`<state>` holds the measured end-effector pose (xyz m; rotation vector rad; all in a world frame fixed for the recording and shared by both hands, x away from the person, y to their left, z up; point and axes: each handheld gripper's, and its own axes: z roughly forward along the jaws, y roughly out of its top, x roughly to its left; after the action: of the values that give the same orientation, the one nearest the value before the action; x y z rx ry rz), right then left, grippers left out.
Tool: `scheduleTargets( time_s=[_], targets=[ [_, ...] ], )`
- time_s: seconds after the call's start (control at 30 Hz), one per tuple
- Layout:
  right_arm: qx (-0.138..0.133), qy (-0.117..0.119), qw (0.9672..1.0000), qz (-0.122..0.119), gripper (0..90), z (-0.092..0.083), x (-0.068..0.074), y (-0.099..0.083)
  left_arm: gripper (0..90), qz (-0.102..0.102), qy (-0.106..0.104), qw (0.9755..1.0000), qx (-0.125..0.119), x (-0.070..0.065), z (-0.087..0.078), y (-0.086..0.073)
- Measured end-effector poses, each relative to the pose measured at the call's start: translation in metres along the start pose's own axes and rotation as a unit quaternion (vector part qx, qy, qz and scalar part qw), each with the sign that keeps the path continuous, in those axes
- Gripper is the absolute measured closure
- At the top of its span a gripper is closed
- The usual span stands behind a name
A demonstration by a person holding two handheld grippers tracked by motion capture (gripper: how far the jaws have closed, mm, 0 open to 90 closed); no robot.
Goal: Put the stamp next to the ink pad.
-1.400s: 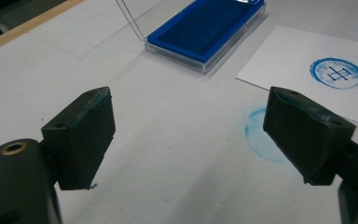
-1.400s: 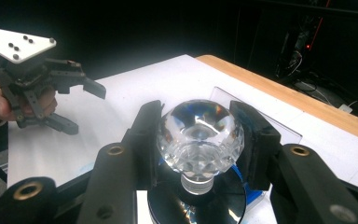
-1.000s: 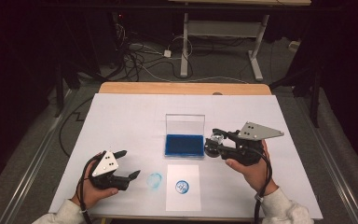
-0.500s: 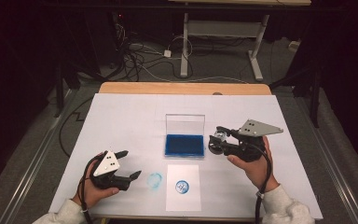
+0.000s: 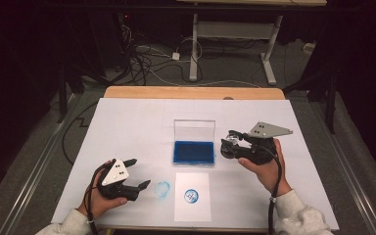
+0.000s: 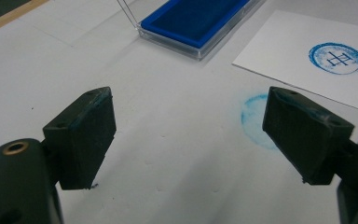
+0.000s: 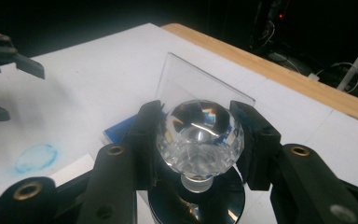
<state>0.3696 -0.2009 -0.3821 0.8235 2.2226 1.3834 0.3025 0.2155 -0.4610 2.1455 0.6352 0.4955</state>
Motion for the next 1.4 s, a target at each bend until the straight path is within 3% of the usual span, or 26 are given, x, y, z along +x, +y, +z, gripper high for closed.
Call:
scheduleTargets(
  time_s=[0.3, 0.67, 1.2, 1.4],
  targets=[
    [0.024, -0.014, 0.9994, 0.021, 56.3, 0.022, -0.015, -0.012, 16.9, 0.001, -0.002, 1.0, 0.002, 0.001, 0.001, 0.0],
    [0.066, -0.038, 0.9969, 0.016, 56.2, 0.051, -0.019, -0.026, 16.9, 0.002, -0.003, 1.0, 0.004, 0.0, 0.001, -0.001],
    [0.102, -0.051, 0.9932, 0.025, 56.1, 0.063, -0.023, -0.043, 16.9, 0.007, -0.004, 0.9999, 0.009, 0.0, 0.001, -0.001],
    [0.101, -0.054, 0.9929, 0.031, 55.6, 0.062, -0.025, -0.045, 16.9, 0.007, -0.008, 0.9999, 0.01, 0.0, 0.002, -0.001]
  ],
)
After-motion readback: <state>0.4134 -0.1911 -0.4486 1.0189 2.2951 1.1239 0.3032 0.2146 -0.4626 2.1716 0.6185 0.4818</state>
